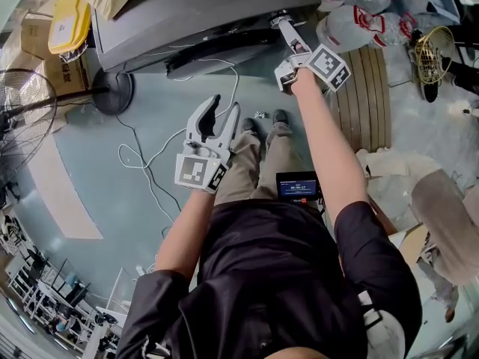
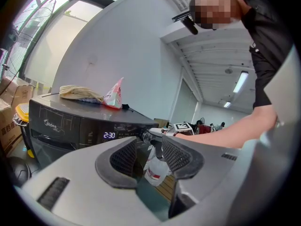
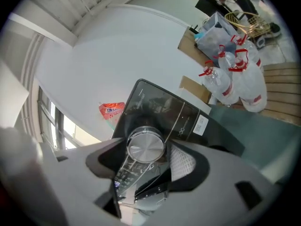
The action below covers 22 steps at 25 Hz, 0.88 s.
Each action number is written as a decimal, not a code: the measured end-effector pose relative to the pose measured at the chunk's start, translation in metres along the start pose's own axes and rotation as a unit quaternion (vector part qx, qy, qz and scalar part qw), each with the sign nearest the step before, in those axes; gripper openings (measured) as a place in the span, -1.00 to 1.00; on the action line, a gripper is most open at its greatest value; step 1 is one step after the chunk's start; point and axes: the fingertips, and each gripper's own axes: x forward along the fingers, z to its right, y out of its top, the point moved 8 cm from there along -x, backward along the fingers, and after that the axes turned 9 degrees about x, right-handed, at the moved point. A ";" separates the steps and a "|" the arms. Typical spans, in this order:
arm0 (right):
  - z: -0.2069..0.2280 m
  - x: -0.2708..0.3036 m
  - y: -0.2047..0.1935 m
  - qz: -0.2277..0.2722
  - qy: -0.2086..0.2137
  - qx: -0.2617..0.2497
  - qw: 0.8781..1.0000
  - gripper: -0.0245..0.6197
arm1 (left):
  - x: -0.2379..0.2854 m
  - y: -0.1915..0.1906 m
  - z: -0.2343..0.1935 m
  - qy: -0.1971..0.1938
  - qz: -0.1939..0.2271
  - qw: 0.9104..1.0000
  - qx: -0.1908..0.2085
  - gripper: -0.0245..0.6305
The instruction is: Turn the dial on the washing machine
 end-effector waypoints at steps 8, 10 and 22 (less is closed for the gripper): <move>-0.045 -0.051 -0.004 -0.007 -0.012 -0.257 0.966 -0.08 | -0.008 0.027 -0.002 0.000 0.025 1.000 0.010 -0.42; -0.074 -0.063 -0.006 0.001 0.006 -0.344 0.939 -0.08 | -0.014 0.038 -0.008 0.005 0.036 0.999 0.014 -0.42; -0.227 -0.152 -0.033 0.008 0.095 -0.508 0.856 -0.92 | -0.069 0.131 -0.031 0.036 0.096 0.994 0.040 -0.54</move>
